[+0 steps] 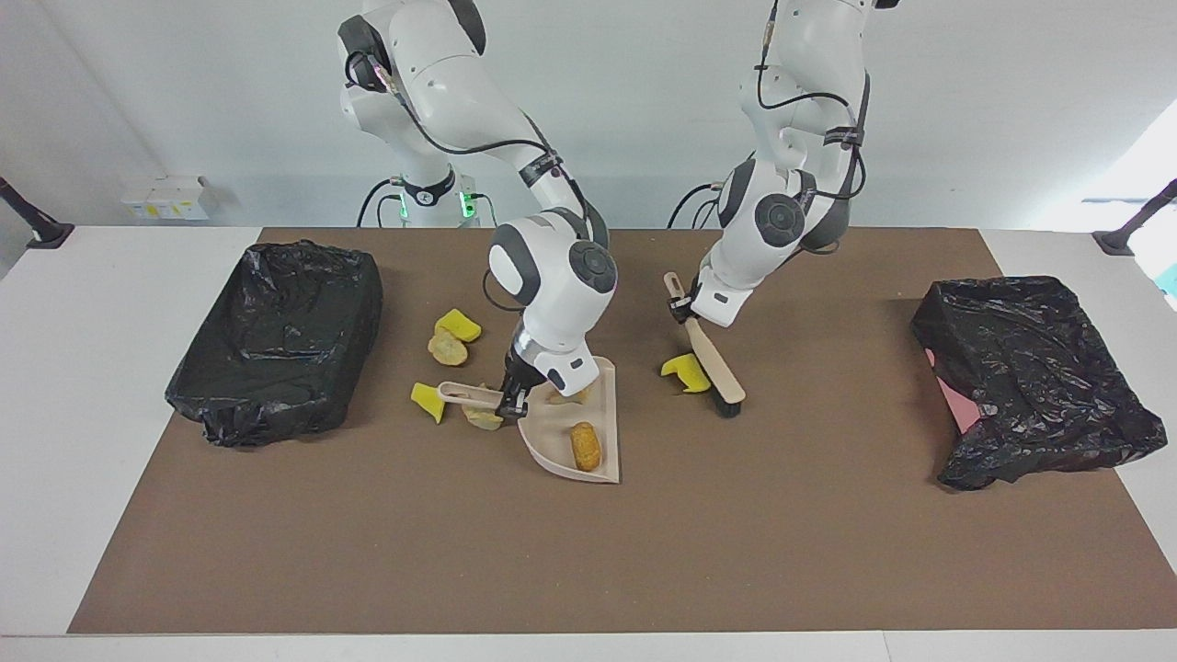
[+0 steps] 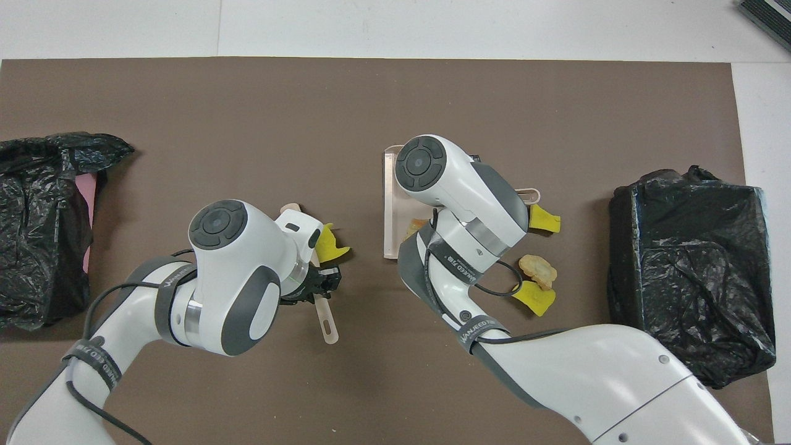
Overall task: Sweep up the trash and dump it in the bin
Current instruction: 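Sweep the yellow sponge into the dustpan with the left gripper, then carry the loaded dustpan to the trash bag with the right gripper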
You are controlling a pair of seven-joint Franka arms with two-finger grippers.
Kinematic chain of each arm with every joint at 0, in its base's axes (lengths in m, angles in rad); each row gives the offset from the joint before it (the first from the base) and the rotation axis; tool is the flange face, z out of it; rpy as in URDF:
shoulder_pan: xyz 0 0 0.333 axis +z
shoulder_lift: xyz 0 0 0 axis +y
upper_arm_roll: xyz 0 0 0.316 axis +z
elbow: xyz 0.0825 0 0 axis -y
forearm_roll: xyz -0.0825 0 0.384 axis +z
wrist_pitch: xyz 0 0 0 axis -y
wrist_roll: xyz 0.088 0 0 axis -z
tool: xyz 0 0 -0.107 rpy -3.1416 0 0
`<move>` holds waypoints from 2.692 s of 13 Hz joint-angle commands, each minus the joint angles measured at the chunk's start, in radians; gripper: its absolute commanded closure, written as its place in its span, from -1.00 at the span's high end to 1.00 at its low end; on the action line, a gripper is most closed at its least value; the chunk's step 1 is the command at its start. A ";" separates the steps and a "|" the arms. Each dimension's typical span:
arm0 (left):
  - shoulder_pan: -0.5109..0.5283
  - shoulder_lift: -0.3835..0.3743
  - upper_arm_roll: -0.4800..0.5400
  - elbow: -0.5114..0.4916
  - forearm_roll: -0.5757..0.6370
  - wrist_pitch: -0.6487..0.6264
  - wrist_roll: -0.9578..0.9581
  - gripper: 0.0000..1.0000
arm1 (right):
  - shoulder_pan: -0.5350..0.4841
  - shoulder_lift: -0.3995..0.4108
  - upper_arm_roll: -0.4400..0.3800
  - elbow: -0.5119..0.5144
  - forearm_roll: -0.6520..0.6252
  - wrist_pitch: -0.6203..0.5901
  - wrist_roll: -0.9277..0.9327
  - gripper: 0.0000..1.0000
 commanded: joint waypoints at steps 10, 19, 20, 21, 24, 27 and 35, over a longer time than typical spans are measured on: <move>0.058 0.185 -0.142 0.187 -0.179 0.178 0.171 -1.00 | -0.023 0.000 0.008 -0.018 0.016 0.040 -0.024 -1.00; 0.082 -0.056 -0.134 0.005 -0.021 -0.126 0.055 -1.00 | -0.098 -0.050 0.008 -0.013 0.154 0.093 -0.009 -1.00; 0.030 -0.097 -0.134 -0.053 0.010 -0.114 0.010 -1.00 | -0.118 -0.076 0.008 -0.018 0.155 0.080 -0.023 -1.00; -0.007 -0.133 -0.136 -0.110 0.033 -0.088 -0.040 -1.00 | -0.154 -0.114 0.008 -0.041 0.155 0.079 -0.040 -1.00; -0.121 -0.246 -0.139 -0.286 0.034 0.003 -0.123 -1.00 | -0.240 -0.255 0.008 -0.140 0.160 0.077 -0.104 -1.00; -0.139 -0.274 -0.142 -0.336 0.022 0.006 -0.197 -1.00 | -0.343 -0.404 0.008 -0.257 0.161 0.060 -0.256 -1.00; -0.025 -0.170 -0.131 -0.184 0.022 -0.004 -0.130 1.00 | -0.610 -0.694 -0.003 -0.516 0.146 0.077 -0.676 -1.00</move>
